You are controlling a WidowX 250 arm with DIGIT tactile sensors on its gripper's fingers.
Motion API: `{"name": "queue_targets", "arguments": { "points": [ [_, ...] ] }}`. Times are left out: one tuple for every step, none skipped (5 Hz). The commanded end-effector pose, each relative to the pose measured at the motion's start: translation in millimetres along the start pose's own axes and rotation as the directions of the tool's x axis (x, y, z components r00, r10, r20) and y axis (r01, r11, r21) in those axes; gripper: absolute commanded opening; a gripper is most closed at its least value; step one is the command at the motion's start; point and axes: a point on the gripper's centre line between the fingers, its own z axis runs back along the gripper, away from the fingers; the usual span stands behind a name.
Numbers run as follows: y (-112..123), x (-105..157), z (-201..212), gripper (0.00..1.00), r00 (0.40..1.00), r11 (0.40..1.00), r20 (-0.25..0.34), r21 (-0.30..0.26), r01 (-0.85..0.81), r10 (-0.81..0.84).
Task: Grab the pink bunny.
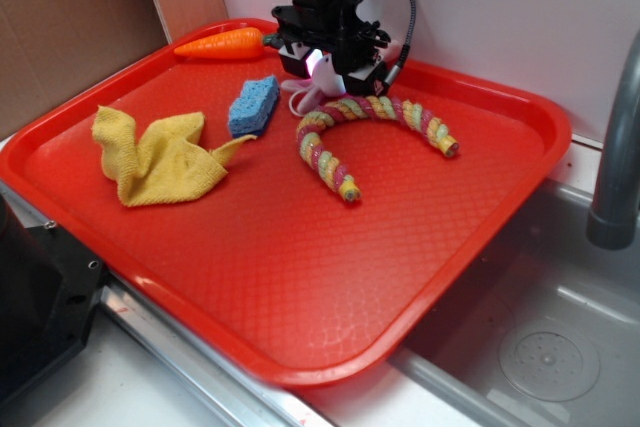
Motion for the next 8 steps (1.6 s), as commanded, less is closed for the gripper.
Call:
{"name": "queue_targets", "arguments": {
  "points": [
    [2.7,7.4,33.8,0.0,1.0,1.0,0.027,0.024,0.007,-0.007],
    [3.6,-4.8,67.3,0.0,1.0,0.998,-0.009,0.061,-0.001,0.001],
    [1.9,-24.8,106.1,0.0,0.999,0.998,-0.048,0.058,0.0,0.003],
    [1.1,-50.5,138.2,0.0,0.996,1.0,-0.086,0.03,0.01,-0.007],
    [1.2,-83.7,166.6,0.0,0.992,1.0,-0.122,0.002,0.016,-0.016],
    [1.7,-113.3,179.5,0.0,0.987,0.999,-0.157,-0.025,0.033,-0.037],
    [-1.2,-135.2,181.9,0.0,0.984,0.998,-0.17,-0.026,0.052,-0.056],
    [-8.2,-129.7,175.6,0.0,0.979,0.993,-0.169,0.024,0.119,-0.113]
  ]
}}
